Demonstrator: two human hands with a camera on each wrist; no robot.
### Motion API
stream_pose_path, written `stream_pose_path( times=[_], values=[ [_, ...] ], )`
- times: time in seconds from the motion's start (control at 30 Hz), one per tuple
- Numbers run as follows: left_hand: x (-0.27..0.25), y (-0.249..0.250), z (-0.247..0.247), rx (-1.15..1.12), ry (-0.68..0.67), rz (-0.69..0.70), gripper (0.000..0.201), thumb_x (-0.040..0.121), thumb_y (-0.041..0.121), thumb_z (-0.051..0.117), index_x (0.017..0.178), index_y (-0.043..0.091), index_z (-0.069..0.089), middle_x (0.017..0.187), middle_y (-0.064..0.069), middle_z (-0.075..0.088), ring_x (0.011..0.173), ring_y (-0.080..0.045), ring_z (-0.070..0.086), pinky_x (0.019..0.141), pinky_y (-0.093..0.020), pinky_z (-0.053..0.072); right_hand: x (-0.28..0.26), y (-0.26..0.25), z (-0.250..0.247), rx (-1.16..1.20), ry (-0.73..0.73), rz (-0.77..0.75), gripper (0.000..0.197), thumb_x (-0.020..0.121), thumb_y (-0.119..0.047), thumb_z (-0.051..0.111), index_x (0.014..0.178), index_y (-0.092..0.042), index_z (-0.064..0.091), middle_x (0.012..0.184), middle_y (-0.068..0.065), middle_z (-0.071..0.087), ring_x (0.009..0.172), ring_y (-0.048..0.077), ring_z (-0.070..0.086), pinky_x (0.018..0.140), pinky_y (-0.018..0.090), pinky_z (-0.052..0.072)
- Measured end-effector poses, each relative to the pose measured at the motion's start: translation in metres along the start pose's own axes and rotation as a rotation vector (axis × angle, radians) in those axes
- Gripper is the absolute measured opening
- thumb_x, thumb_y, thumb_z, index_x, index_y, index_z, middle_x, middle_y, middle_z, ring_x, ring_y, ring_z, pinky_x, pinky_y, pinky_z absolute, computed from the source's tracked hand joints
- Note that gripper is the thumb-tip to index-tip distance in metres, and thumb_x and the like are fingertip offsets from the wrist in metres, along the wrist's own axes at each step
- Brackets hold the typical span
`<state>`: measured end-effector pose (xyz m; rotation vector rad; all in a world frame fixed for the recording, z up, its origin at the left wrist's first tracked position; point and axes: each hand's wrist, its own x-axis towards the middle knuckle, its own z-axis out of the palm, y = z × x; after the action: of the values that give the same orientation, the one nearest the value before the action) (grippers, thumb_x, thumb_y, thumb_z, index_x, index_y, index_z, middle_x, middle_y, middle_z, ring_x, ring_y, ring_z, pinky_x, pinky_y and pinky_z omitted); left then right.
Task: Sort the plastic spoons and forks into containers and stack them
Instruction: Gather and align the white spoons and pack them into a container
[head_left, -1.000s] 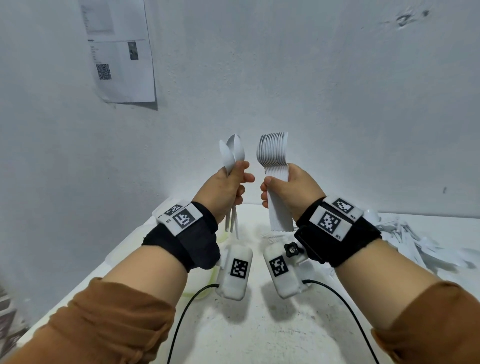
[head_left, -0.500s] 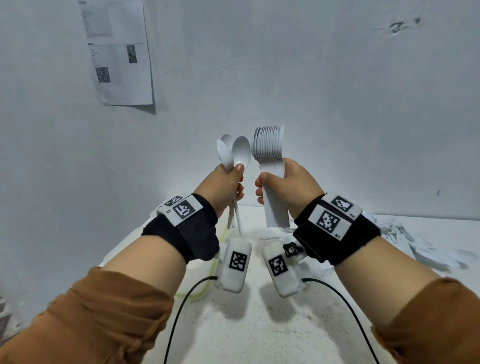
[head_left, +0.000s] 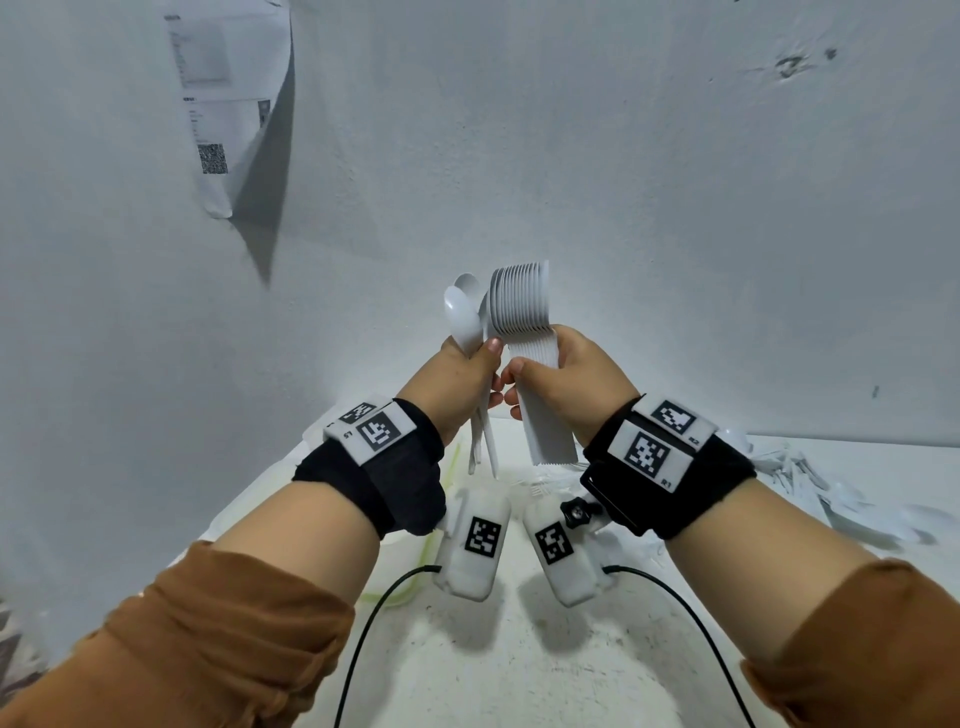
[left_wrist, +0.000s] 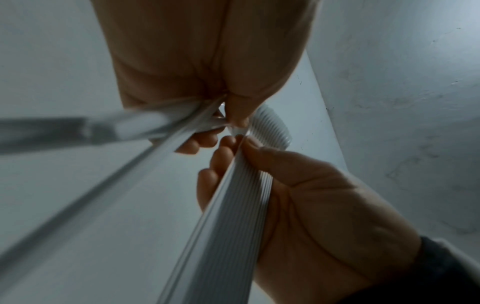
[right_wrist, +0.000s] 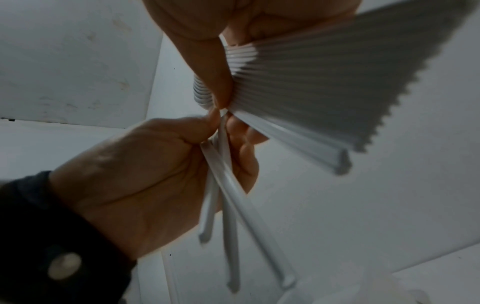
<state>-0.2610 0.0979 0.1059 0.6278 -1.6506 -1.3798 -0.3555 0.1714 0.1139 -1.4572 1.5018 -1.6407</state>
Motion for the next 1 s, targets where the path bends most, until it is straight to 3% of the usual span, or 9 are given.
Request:
stream_pose_path(
  times=[0.07, 0.17, 0.27, 0.37, 0.43, 0.53, 0.77, 0.9, 1.0],
  values=[
    [0.001, 0.0, -0.001, 0.086, 0.012, 0.01, 0.027, 0.094, 0.03, 0.047, 0.103, 0.005, 0.047, 0.078, -0.004, 0.051, 0.073, -0.018, 0.05, 0.078, -0.035, 0.046, 0.001, 0.0, 0.002, 0.018, -0.002, 0.014, 0.007, 0.091, -0.001, 0.05, 0.093, -0.006, 0.053, 0.072, 0.008, 0.059, 0.062, 0.022, 0.057, 0.073, 0.045, 0.052],
    [0.002, -0.001, -0.003, 0.138, 0.047, 0.015, 0.07, 0.071, 0.049, 0.049, 0.121, 0.002, 0.047, 0.09, -0.006, 0.056, 0.086, -0.024, 0.053, 0.095, -0.046, 0.044, 0.003, 0.002, 0.003, 0.019, 0.002, 0.02, 0.01, 0.091, -0.003, 0.052, 0.102, -0.003, 0.052, 0.075, 0.007, 0.06, 0.064, 0.023, 0.061, 0.075, 0.046, 0.053],
    [0.003, -0.005, -0.004, 0.135, 0.046, 0.024, 0.084, 0.059, 0.059, 0.054, 0.125, 0.007, 0.047, 0.101, -0.011, 0.06, 0.093, -0.03, 0.059, 0.097, -0.051, 0.045, 0.005, 0.002, 0.001, -0.016, 0.017, 0.038, 0.013, 0.09, -0.007, 0.055, 0.103, -0.004, 0.054, 0.083, 0.011, 0.064, 0.072, 0.026, 0.066, 0.077, 0.047, 0.056],
    [0.002, -0.001, -0.004, 0.171, 0.031, 0.042, 0.065, 0.071, 0.045, 0.053, 0.122, 0.004, 0.046, 0.092, -0.01, 0.063, 0.079, -0.026, 0.061, 0.078, -0.04, 0.052, 0.006, 0.0, -0.001, -0.133, 0.014, -0.02, 0.004, 0.089, -0.011, 0.057, 0.089, -0.012, 0.061, 0.092, 0.015, 0.069, 0.084, 0.03, 0.068, 0.082, 0.045, 0.055],
    [0.004, 0.0, -0.004, 0.218, 0.014, 0.072, 0.04, 0.084, 0.033, 0.053, 0.107, 0.001, 0.046, 0.074, -0.004, 0.055, 0.06, -0.015, 0.053, 0.063, -0.028, 0.043, 0.006, -0.003, -0.004, -0.184, 0.01, -0.049, 0.019, 0.09, -0.01, 0.056, 0.075, -0.021, 0.06, 0.086, 0.01, 0.069, 0.083, 0.026, 0.067, 0.084, 0.041, 0.053],
    [0.007, -0.001, -0.006, 0.23, 0.017, 0.088, 0.01, 0.098, 0.014, 0.043, 0.103, 0.006, 0.044, 0.074, -0.001, 0.052, 0.058, -0.013, 0.051, 0.059, -0.023, 0.037, 0.006, -0.007, -0.005, -0.153, -0.045, -0.036, 0.021, 0.09, -0.007, 0.052, 0.074, -0.017, 0.061, 0.077, 0.011, 0.066, 0.076, 0.026, 0.064, 0.086, 0.045, 0.051],
    [0.0, 0.006, -0.005, 0.154, -0.015, 0.092, 0.015, 0.102, 0.016, 0.035, 0.105, 0.012, 0.05, 0.083, 0.004, 0.058, 0.059, -0.007, 0.048, 0.05, -0.014, 0.036, 0.004, -0.01, -0.006, -0.001, -0.061, 0.017, 0.019, 0.091, -0.002, 0.051, 0.078, -0.013, 0.059, 0.067, 0.011, 0.056, 0.06, 0.025, 0.055, 0.066, 0.04, 0.047],
    [-0.002, 0.006, -0.006, 0.107, -0.002, 0.055, 0.019, 0.102, 0.017, 0.035, 0.103, 0.02, 0.053, 0.083, 0.006, 0.064, 0.059, -0.007, 0.046, 0.054, -0.017, 0.036, 0.002, -0.007, -0.01, 0.025, -0.029, 0.033, 0.024, 0.092, 0.001, 0.047, 0.078, -0.015, 0.058, 0.059, 0.004, 0.056, 0.048, 0.016, 0.052, 0.051, 0.028, 0.046],
    [-0.003, 0.007, -0.006, 0.093, 0.008, 0.043, 0.019, 0.102, 0.02, 0.036, 0.098, 0.024, 0.053, 0.081, 0.008, 0.066, 0.057, -0.007, 0.045, 0.054, -0.018, 0.035, 0.004, -0.002, -0.012, -0.001, 0.005, 0.039, 0.016, 0.091, 0.001, 0.046, 0.082, -0.012, 0.051, 0.066, 0.008, 0.056, 0.05, 0.017, 0.053, 0.051, 0.028, 0.047]
  ],
)
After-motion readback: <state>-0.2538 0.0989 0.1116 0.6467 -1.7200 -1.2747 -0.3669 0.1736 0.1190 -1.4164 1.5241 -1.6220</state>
